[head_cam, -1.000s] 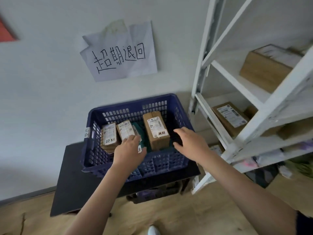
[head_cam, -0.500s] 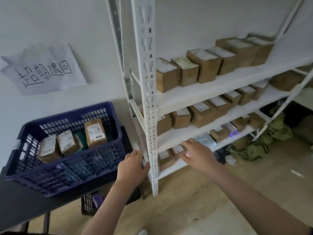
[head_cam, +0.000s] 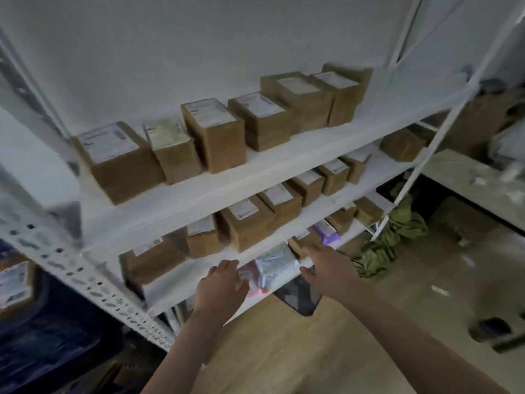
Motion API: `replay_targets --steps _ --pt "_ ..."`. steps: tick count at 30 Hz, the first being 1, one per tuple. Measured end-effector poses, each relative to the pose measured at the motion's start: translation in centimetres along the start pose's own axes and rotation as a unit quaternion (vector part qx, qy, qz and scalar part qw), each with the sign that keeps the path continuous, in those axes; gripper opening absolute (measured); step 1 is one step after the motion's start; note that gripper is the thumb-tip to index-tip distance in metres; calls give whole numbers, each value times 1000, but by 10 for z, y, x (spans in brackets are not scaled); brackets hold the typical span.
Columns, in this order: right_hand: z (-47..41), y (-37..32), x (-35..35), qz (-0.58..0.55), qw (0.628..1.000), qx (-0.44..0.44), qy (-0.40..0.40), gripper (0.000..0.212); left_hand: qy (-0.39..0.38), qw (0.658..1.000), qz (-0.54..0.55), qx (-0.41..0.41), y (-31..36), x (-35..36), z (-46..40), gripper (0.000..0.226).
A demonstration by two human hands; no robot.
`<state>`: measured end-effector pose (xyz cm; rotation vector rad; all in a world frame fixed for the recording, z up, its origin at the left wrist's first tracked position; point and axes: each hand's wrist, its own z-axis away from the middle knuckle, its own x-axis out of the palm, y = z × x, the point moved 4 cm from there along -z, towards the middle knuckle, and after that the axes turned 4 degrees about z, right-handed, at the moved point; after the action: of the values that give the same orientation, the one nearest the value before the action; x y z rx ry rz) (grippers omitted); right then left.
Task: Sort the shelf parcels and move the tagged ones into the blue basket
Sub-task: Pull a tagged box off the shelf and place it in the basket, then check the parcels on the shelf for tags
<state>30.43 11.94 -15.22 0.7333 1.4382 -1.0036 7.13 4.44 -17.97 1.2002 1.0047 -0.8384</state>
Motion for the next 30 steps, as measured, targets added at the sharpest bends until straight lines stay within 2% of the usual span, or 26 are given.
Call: replay_targets --steps 4,7,9,12,15,18,21,26,30 --pt "-20 106 -24 -10 999 38 -7 38 -30 998 -20 58 96 34 -77 55" --pt "-34 192 -38 -22 997 70 1 33 -61 994 37 82 171 61 -131 59" --pt "-42 248 -43 -33 996 88 5 29 -73 990 96 67 221 73 -159 56" --pt "-56 328 -44 -51 993 110 2 39 -85 987 130 42 285 101 -204 53" --pt "-77 410 -49 -41 994 105 -3 46 -73 989 126 28 340 131 -253 53" --pt "-100 493 -62 -33 993 109 -8 39 -67 993 97 21 397 157 -293 54" --pt "-128 569 -78 -41 993 107 -25 34 -68 991 115 -1 458 170 -320 60" --pt "-192 665 -98 -78 990 115 -33 35 -84 991 102 11 538 186 -386 49" --pt "-247 714 -96 -118 983 125 -62 52 -71 994 76 16 578 194 -451 52"
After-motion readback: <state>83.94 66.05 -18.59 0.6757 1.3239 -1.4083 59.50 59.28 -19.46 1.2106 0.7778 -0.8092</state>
